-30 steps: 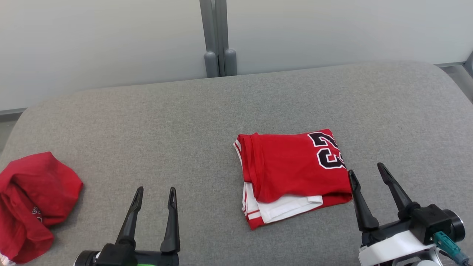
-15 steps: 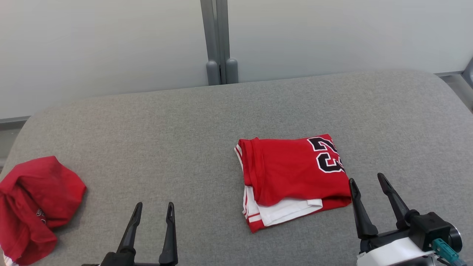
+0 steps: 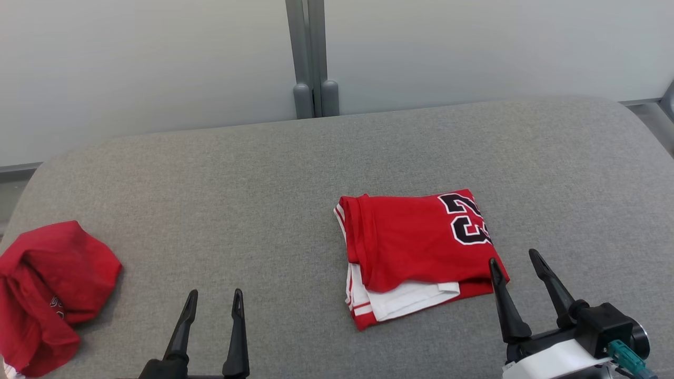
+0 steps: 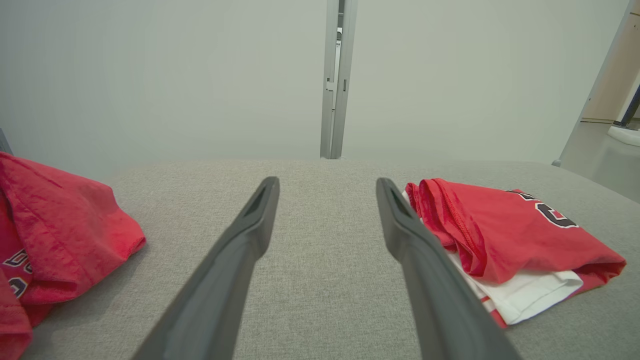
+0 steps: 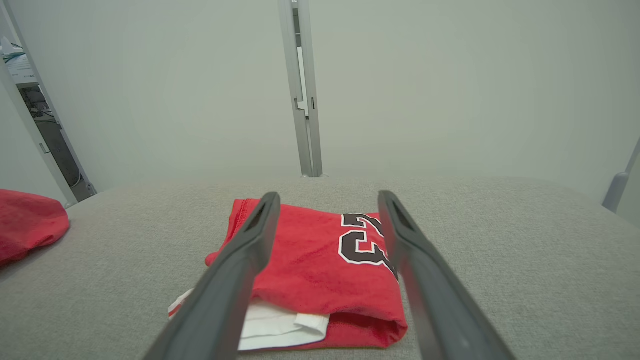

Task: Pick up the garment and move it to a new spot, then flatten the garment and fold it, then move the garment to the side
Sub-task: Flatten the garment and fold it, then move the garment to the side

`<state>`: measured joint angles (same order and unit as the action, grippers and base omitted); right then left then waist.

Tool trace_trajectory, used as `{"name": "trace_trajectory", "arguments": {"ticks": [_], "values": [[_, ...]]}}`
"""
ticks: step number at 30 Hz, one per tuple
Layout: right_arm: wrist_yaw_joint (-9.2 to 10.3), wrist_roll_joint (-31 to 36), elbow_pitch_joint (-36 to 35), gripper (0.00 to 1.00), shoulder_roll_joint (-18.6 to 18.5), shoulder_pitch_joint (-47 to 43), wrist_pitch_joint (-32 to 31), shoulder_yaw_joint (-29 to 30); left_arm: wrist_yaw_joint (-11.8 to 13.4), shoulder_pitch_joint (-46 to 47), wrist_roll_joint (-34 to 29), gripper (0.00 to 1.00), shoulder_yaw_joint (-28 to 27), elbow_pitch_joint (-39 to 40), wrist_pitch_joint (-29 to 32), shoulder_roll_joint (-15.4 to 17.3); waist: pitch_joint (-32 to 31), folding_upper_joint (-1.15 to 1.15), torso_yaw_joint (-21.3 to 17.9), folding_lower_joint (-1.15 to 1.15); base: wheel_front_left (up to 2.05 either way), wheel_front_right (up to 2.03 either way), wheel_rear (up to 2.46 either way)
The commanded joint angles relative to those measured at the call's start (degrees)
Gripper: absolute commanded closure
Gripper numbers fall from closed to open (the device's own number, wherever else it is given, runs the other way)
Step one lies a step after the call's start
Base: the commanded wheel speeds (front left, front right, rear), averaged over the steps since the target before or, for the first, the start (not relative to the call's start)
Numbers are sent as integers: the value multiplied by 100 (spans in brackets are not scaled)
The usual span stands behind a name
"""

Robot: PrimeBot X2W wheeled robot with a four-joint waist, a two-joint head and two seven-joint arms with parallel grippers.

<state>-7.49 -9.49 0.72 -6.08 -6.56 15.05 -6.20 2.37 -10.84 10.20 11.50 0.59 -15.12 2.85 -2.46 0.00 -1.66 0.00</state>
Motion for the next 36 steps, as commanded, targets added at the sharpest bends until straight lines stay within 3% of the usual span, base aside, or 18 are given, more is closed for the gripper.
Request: {"name": "trace_trajectory", "arguments": {"ticks": [1,22,30,36], "values": [[-1,-24,17,0,-17,56,14,-8,11,63,0,0,4,-10,-1,9,11,0,-1,0,0,0,0],[-1,-285,50,0,-84,197,14,-283,40,273,-35,0,18,71,0,9,233,0,17,0,0,0,0],[-1,-679,222,0,-335,780,14,-502,104,541,-214,0,130,376,0,10,730,0,81,0,0,0,0],[-1,-1555,730,0,-917,1469,14,-698,60,945,-245,0,288,462,0,10,1314,0,160,0,0,0,0]]}}
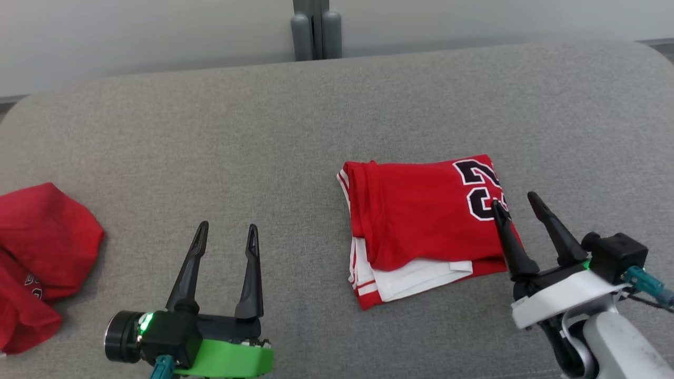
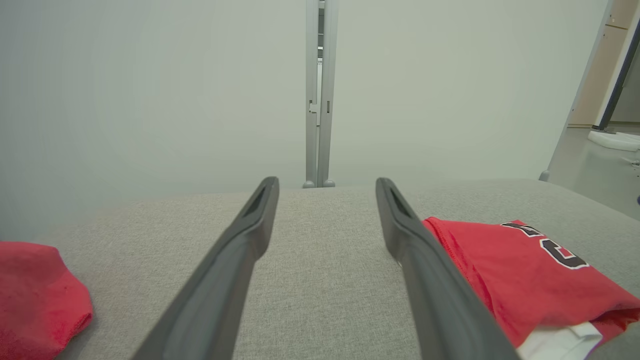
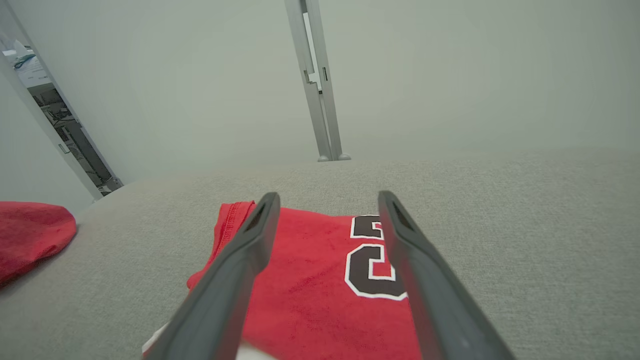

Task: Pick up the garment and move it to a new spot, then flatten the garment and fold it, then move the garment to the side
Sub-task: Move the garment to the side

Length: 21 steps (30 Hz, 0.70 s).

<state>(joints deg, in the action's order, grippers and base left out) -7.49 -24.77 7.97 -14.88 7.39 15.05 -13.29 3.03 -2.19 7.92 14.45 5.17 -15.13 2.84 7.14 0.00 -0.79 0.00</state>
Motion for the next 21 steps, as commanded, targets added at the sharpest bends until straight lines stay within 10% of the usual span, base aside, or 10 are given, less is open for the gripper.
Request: {"name": "trace_trajectory", "arguments": {"ticks": [1,8,19,20,21], "values": [[-1,-290,127,0,-198,204,14,-41,-17,147,-19,0,13,9,0,11,445,0,85,0,0,0,0],[-2,-2757,775,0,-1448,955,-590,-785,-71,528,-64,0,164,-28,1,11,990,0,152,0,0,0,0],[-2,-4866,832,0,-2045,1470,-1495,-1528,-69,799,-56,0,328,-48,1,12,1355,0,256,0,0,0,0],[-2,-4927,794,28,-2072,1502,-1476,-1588,-64,811,-57,0,328,-49,1,12,1372,0,259,0,0,0,0],[-2,-4985,765,83,-2109,1527,-1433,-1656,-59,821,-62,0,332,-57,1,12,1392,0,261,0,0,0,0]]}}
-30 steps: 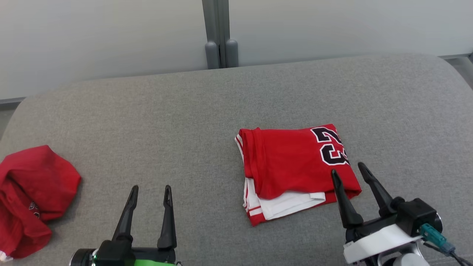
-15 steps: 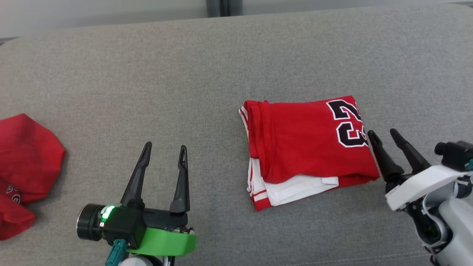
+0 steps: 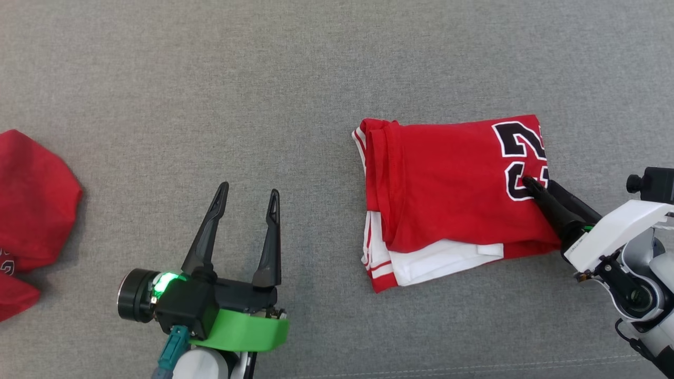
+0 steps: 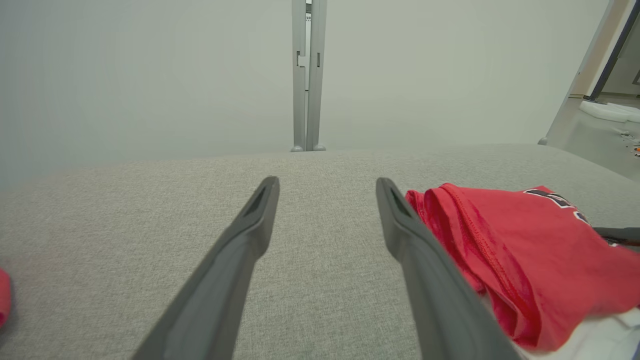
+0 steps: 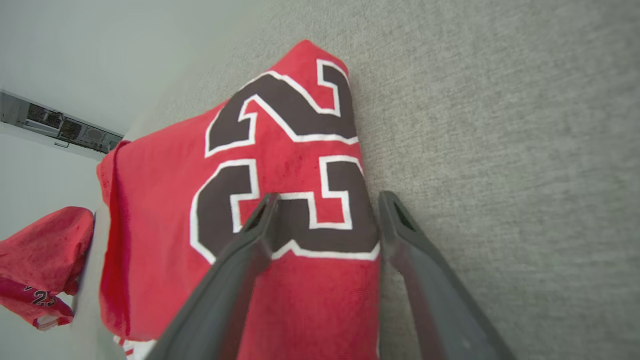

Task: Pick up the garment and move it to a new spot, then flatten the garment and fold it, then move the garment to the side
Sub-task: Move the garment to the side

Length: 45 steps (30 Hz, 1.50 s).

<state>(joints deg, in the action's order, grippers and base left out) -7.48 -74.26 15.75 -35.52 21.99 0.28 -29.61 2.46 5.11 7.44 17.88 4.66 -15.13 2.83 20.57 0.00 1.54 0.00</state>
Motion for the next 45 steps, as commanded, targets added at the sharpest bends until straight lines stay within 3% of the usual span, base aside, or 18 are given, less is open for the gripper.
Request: {"name": "trace_trajectory", "arguments": {"ticks": [1,12,19,24,30,38,39,40,45], "values": [[-3,-37,-34,100,-90,95,76,-88,-9,95,-39,0,-4,-20,1,13,63,0,29,0,0,0,0],[-2,449,-17,100,-829,1081,1051,-668,-66,393,-366,0,121,260,1,13,561,0,-163,0,0,0,0],[-2,604,347,100,-1434,1916,1327,-554,-191,716,-660,0,193,622,1,20,1162,0,-365,0,0,0,0],[-1,820,838,100,-1920,2355,1465,-160,-292,964,-816,0,338,930,0,102,1662,0,-486,0,0,0,0],[-2,1176,1604,100,-2090,2781,1492,598,-289,1231,-999,0,467,1211,1,235,2105,0,-524,0,0,0,0],[-2,2423,2326,100,-2343,3000,1492,1872,-192,1323,-974,0,586,1358,0,381,2293,0,-415,0,0,0,0],[-2,2607,2366,34,-2371,3025,1493,2010,-189,1329,-952,0,590,1360,0,392,2298,0,-400,0,0,0,0],[-2,2845,2408,0,-2364,3066,1493,2184,-186,1339,-925,0,594,1357,1,407,2298,0,-380,0,0,0,0],[-2,3901,2331,0,-2029,3040,1492,2752,-134,1370,-868,0,655,1270,0,383,2158,0,-299,0,0,0,0]]}}
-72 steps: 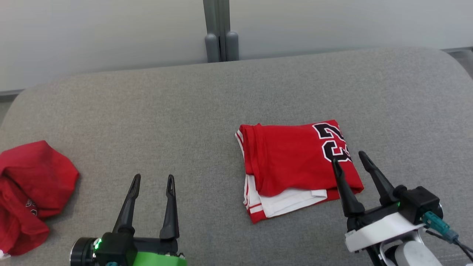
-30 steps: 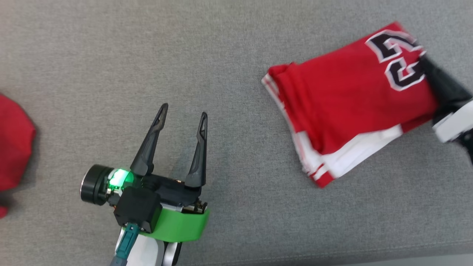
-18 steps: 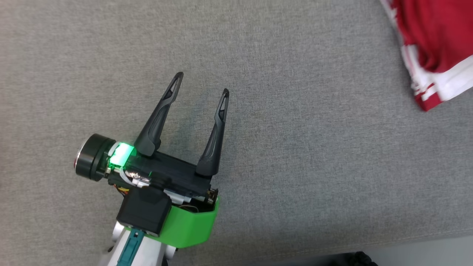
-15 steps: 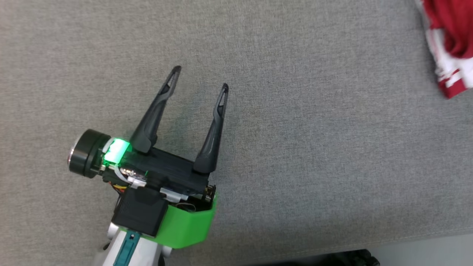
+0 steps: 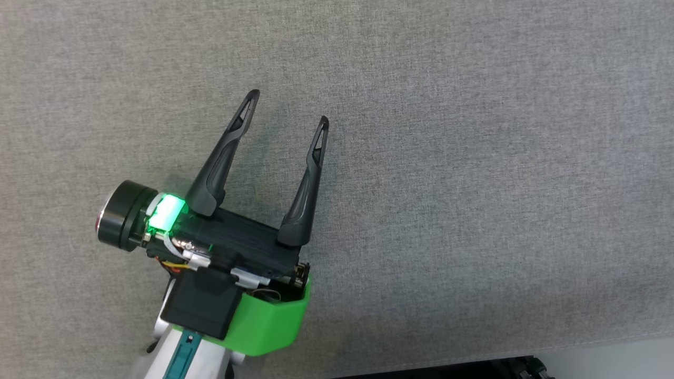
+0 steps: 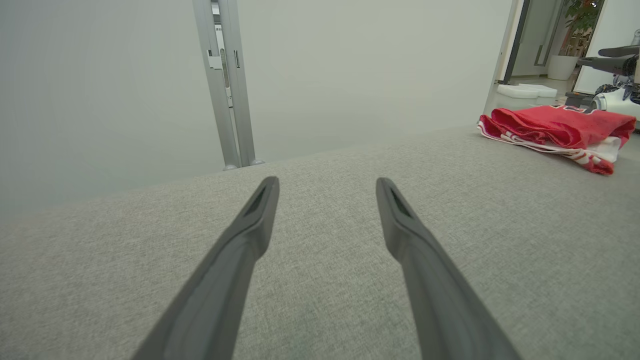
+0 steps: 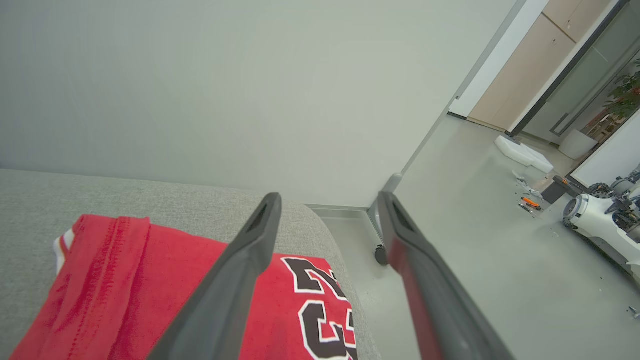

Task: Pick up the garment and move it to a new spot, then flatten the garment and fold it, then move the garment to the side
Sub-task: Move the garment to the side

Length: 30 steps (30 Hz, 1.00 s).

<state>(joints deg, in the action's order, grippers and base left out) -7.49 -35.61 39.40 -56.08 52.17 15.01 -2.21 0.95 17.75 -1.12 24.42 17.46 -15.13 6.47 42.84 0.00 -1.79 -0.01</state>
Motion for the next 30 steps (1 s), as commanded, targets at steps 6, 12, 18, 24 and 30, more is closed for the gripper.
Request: {"name": "trace_trajectory", "arguments": {"ticks": [6,12,18,24,30], "values": [[0,880,-812,0,1071,-615,17,152,155,-99,191,0,-60,-189,0,-61,-681,0,95,1,0,0,0],[0,1239,-1366,0,2267,-1434,17,-159,252,-474,523,0,-327,-657,0,-137,-1590,0,90,1,0,0,0],[-1,1500,-1944,0,3226,-2316,17,-353,252,-966,869,0,-712,-1157,1,-245,-2421,0,88,1,0,0,0],[0,1867,-2729,0,4089,-3370,17,-260,144,-1414,1033,0,-1091,-1493,1,-310,-3151,0,86,1,0,0,0],[-1,2127,-3318,0,4704,-4336,17,-226,75,-1801,971,0,-1394,-1602,1,-346,-3646,0,22,1,0,0,0]]}}
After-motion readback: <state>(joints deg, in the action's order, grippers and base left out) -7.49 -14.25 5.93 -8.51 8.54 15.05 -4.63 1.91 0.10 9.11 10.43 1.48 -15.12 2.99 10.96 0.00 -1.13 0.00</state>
